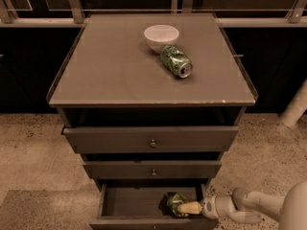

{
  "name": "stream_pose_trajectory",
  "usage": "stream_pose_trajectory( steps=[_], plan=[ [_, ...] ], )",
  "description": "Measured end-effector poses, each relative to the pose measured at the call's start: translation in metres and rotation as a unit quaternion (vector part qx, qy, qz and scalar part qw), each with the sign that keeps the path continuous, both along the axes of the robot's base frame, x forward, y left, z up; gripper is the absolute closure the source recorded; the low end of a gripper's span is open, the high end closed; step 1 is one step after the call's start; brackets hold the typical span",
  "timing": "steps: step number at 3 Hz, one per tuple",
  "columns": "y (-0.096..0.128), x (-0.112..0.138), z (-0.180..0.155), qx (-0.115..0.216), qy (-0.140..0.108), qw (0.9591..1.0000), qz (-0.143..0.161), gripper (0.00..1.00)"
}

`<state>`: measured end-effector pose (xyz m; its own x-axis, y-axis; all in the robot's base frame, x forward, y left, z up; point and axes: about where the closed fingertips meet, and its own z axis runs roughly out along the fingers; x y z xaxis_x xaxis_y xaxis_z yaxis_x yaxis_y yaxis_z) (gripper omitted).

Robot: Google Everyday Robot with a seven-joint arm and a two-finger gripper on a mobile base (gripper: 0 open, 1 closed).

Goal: Place green jalapeno chip bag into bottom drawer

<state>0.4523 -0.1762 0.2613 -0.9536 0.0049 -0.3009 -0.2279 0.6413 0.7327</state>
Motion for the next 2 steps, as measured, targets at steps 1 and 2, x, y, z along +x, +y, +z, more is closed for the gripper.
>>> stream_pose_trajectory(
  steps=[1, 2],
  plan=[
    [0.0001, 0.0000, 0.0000, 0.000, 0.000, 1.0000, 0.000, 0.00],
    [0.0001, 0.0000, 0.0000, 0.000, 0.000, 1.0000, 0.000, 0.00]
  ],
)
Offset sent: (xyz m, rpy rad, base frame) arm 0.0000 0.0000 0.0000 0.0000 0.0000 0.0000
